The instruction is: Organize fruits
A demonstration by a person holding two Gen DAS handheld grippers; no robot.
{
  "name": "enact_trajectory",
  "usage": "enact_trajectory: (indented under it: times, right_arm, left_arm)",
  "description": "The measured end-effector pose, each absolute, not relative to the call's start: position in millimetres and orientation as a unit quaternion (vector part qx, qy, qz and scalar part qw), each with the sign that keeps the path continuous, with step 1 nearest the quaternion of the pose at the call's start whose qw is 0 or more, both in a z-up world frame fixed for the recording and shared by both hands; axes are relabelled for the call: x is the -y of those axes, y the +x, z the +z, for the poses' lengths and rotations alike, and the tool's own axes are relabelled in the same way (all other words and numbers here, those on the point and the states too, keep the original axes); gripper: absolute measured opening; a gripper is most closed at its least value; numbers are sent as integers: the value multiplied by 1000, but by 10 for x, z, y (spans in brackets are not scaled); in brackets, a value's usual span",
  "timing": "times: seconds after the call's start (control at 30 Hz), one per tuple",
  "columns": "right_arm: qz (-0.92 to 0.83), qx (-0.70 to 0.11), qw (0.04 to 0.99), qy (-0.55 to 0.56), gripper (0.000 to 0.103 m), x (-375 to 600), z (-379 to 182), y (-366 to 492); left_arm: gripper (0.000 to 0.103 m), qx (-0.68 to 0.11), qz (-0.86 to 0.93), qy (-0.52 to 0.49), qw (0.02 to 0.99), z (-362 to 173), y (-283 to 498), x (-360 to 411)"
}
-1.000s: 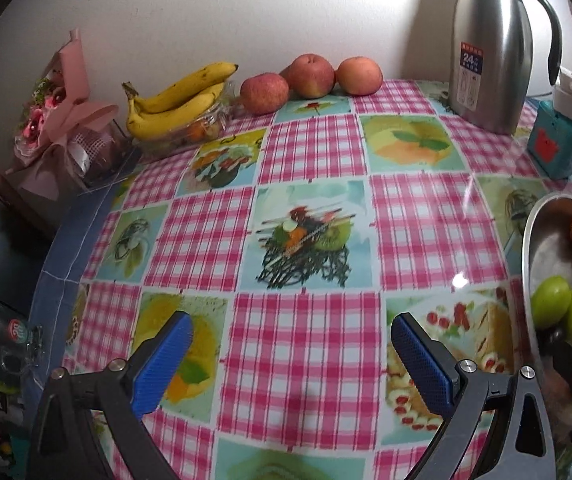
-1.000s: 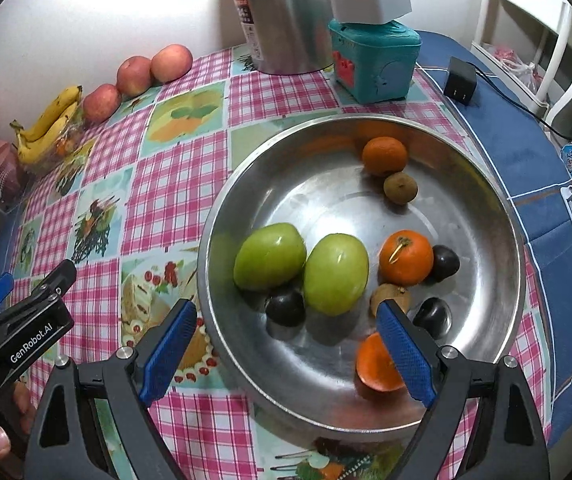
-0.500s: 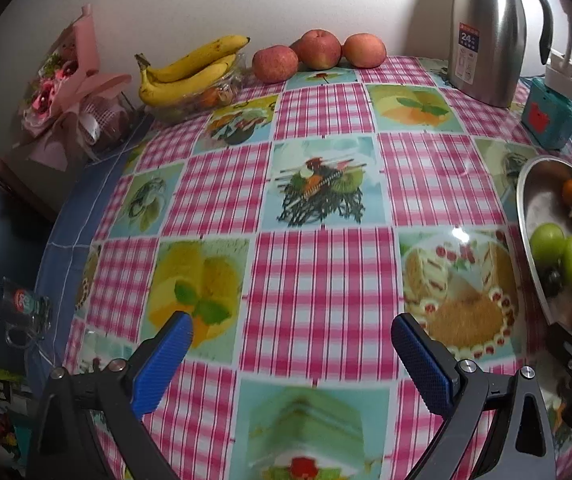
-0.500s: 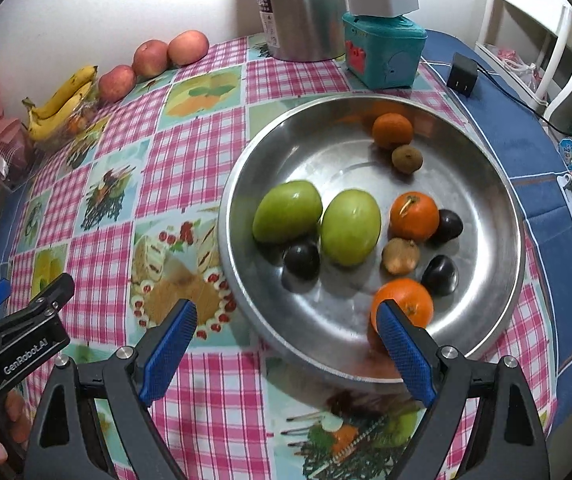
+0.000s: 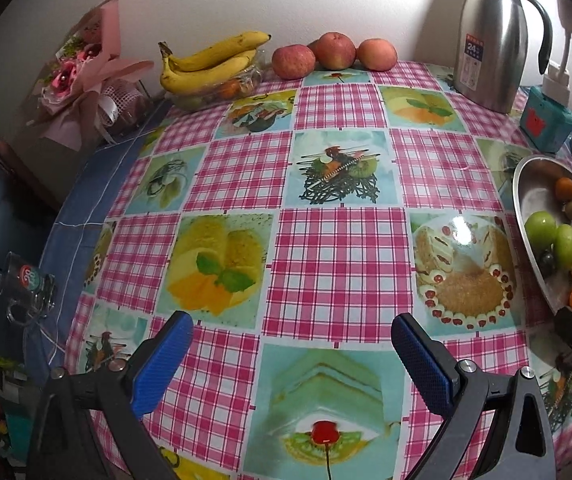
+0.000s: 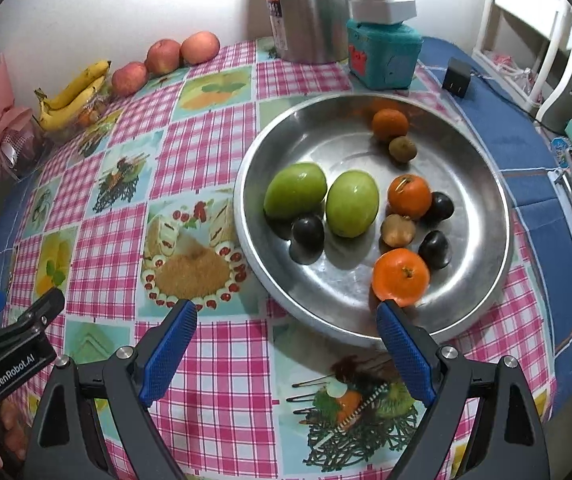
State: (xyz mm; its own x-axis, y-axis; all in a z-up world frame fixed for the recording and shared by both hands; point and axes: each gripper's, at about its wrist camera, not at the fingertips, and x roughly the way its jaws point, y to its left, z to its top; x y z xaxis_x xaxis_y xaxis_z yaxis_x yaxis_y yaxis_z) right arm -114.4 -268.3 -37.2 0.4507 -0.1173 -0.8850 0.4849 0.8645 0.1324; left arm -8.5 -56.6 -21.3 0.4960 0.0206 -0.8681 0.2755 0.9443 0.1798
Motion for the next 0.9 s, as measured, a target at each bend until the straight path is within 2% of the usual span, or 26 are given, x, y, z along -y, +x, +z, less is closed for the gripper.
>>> enact_trajectory:
  times: [0.9]
  right_arm:
    - [-176, -490, 835, 175, 92, 2634, -307, -1148]
  left_arm:
    - [101, -497, -79, 143, 853, -166, -93, 547]
